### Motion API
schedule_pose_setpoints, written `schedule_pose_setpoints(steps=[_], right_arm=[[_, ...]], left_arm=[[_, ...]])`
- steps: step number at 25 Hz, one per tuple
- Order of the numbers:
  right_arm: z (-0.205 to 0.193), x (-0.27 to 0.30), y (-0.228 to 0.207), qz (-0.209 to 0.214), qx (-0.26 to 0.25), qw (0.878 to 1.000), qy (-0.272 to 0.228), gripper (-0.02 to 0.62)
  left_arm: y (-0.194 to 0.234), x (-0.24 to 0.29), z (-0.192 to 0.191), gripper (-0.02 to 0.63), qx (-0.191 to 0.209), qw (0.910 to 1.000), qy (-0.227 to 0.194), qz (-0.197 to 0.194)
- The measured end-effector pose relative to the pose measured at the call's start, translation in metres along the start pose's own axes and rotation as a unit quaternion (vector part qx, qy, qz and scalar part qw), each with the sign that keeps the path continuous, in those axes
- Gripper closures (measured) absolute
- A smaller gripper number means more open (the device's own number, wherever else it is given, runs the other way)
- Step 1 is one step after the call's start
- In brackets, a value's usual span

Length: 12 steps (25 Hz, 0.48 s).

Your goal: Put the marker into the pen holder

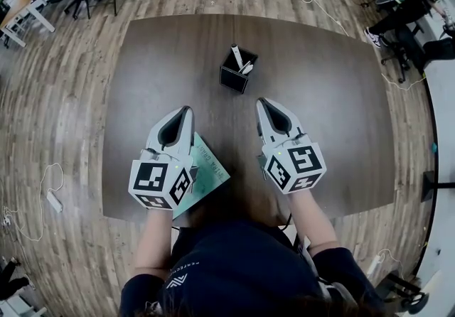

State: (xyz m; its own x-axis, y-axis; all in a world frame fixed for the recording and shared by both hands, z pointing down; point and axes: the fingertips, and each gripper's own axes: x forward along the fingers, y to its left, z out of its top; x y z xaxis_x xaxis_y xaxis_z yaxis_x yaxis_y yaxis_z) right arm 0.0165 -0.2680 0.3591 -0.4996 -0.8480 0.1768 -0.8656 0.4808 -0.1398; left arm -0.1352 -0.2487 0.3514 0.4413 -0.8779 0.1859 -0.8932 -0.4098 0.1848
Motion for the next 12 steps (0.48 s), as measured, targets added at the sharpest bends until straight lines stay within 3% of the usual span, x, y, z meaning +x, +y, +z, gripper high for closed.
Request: schedule_pose_setpoints(steps=[12], right_arm=[[0.0008, 0.0019, 0.0077, 0.010, -0.004, 1.000, 0.005, 0.595]], left_arm=[[0.0016, -0.0060, 0.0040, 0.598, 0.003, 1.0000, -0.001, 0.000]])
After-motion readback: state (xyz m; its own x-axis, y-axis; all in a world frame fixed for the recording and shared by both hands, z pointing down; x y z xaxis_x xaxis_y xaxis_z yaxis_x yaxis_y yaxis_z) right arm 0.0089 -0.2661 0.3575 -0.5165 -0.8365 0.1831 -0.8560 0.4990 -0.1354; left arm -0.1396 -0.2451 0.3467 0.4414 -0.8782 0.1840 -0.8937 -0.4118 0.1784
